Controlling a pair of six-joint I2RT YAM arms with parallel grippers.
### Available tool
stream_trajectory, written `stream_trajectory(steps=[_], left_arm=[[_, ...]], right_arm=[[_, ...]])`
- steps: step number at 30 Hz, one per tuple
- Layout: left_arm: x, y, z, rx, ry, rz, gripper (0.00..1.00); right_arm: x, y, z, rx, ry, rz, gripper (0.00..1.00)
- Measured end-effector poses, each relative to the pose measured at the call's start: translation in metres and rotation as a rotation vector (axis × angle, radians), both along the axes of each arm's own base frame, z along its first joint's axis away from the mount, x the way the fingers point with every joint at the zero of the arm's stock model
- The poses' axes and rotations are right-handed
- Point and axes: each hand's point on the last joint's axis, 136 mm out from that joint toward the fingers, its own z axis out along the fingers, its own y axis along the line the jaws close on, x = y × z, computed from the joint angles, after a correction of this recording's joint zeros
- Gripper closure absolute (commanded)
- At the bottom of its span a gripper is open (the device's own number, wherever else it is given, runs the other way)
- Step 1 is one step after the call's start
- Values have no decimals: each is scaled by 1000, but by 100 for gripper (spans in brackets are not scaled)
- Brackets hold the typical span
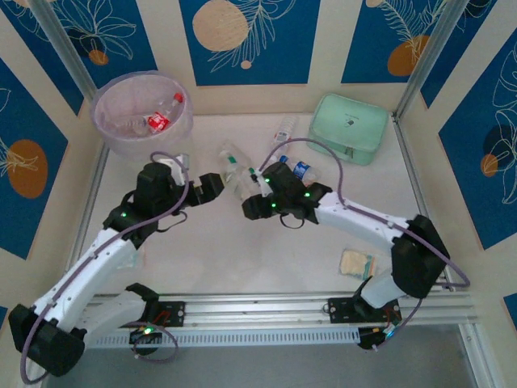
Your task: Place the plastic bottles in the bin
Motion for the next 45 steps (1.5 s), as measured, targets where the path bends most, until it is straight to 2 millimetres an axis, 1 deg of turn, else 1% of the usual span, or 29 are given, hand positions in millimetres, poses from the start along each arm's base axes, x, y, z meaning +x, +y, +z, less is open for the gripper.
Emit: stream_trajectory(steps=[1,3,6,9,11,14,17,21,23,25,26,27,28,29,31,32,33,34,35,38,41,43,44,45], left_arm=[[2,-9,-2,-12,3,-12,0],[7,-23,-5,-41,7,-26,1],[14,-45,-11,-90,16,-50,6],[20,-68,-19,-123,28,-81,9],[21,-81,-29,-124,45,-100,10],[22,-91,-42,-96,73,-111,12],[25,-93,-48,-91,83,-98,17],[30,-99,-46,-128,81,-86,30],[32,-102,-45,-145,79,-87,39],[32,-104,-44,-156,82,-87,46],[32,-104,-43,-158,83,-86,47],[33,-104,-44,-156,81,-84,49],[32,-104,-44,-154,79,-86,51],[33,-103,-44,-152,78,-83,52],[33,-103,-44,-142,77,-86,52],[33,-103,-43,-136,77,-88,52],[33,-103,-41,-130,75,-90,52],[34,-103,-38,-115,67,-91,52],[35,-102,-34,-103,60,-91,52],[42,-97,-17,-49,19,-85,52],[50,-84,8,28,-40,-69,54],[59,-68,36,87,-98,-46,56],[64,-59,48,112,-122,-30,60],[70,-46,65,144,-157,-5,64]], right_arm=[[-2,-4,2,27,-10,-14,66],[-8,-9,2,67,-21,-26,67],[-16,-16,-3,110,-33,-41,75],[-18,-17,-4,156,-60,-49,76],[-19,-18,-1,183,-81,-54,76],[-18,-16,7,216,-113,-59,77],[-18,-13,14,242,-143,-55,79],[-16,-12,15,249,-163,-62,79],[-16,-13,14,247,-165,-70,79],[-15,-13,13,243,-167,-74,79],[-15,-13,14,243,-169,-76,79],[-15,-13,14,245,-170,-75,77],[-15,-13,14,245,-170,-75,73],[-15,-13,14,244,-170,-76,66],[-15,-12,13,243,-167,-74,37],[-15,-12,13,245,-164,-76,24],[-15,-12,14,246,-167,-74,14],[-15,-13,13,239,-166,-73,6],[-15,-13,13,233,-166,-72,0],[-14,-21,9,200,-162,-76,1],[-7,-39,5,165,-153,-116,1],[0,-55,1,138,-140,-158,1],[2,-61,0,130,-135,-172,1],[4,-68,-1,122,-129,-191,1]])
